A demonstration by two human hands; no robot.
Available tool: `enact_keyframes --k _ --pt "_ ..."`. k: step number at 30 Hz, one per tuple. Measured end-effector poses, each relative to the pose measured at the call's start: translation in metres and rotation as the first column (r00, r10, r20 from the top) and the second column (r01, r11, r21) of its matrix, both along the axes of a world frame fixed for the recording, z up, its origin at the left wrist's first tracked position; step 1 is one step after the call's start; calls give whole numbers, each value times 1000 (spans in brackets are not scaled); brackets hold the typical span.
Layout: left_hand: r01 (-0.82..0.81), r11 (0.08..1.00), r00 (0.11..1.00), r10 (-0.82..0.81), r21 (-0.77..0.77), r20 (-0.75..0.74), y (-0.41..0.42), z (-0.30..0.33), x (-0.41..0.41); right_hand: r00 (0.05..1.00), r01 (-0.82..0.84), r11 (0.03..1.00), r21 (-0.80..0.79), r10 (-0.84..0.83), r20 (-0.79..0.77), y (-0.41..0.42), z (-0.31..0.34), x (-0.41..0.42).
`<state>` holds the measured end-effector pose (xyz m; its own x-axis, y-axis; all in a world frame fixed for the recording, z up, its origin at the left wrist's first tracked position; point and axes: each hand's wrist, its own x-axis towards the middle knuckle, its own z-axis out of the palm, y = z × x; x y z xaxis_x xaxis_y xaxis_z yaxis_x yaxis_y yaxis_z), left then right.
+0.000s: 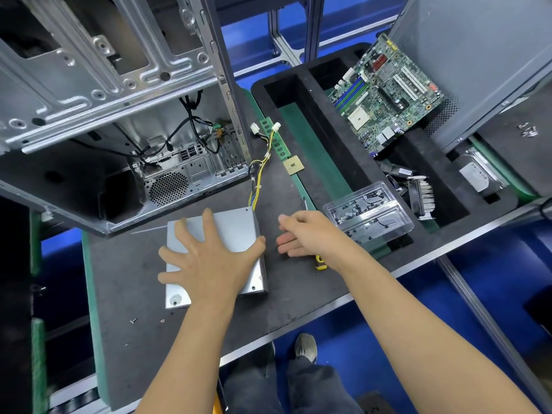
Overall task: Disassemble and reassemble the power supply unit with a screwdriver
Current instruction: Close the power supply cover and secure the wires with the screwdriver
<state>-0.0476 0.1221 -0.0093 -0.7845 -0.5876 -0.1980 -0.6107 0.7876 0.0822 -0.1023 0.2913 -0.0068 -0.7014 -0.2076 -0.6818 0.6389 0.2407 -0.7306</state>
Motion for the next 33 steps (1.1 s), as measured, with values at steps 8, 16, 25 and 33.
enact_keyframes --k 8,16,25,33 --pt "1 1000 1000 -1 2 4 1 -1 -4 998 27 999 31 -25 -58 -3 -2 5" --pt "-30 999 1000 30 37 -4 4 1 -8 989 33 996 89 -20 -143 -4 -4 7" --pt "-24 984 999 30 177 -33 -14 11 -2 969 -114 992 50 122 -214 -21 -2 20" --pt "-48 756 989 127 653 -75 -96 -4 44 885 -376 898 230 421 -196 -40 12 24"
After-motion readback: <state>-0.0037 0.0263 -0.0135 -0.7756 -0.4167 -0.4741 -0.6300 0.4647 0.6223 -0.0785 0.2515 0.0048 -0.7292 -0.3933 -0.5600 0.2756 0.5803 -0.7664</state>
